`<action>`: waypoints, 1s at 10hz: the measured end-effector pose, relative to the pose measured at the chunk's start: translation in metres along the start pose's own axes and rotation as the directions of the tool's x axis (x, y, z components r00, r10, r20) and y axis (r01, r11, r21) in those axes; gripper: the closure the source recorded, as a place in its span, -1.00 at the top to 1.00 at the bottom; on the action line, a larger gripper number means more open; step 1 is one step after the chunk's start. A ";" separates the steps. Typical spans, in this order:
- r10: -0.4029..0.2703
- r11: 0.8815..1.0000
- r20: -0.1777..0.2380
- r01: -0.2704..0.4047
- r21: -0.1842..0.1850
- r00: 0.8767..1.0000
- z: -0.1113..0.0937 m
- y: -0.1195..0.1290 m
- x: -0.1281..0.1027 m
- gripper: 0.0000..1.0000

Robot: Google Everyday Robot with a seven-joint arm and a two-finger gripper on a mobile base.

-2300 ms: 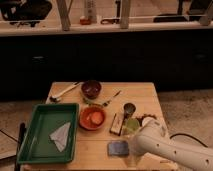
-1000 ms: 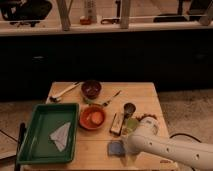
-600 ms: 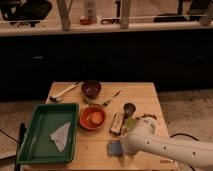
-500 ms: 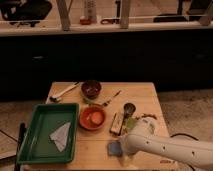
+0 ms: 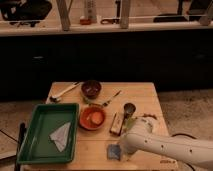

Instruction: Place sponge in purple bowl

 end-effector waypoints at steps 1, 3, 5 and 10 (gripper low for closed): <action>-0.001 1.000 -0.001 0.001 0.002 1.000 -0.003 -0.001 0.000 -0.92; -0.003 1.000 0.002 0.003 0.006 1.000 -0.013 -0.002 0.001 -1.00; -0.009 1.000 0.013 0.009 0.014 1.000 -0.030 -0.004 0.002 -1.00; -0.052 0.999 0.026 0.051 0.019 0.998 -0.062 -0.014 0.000 -1.00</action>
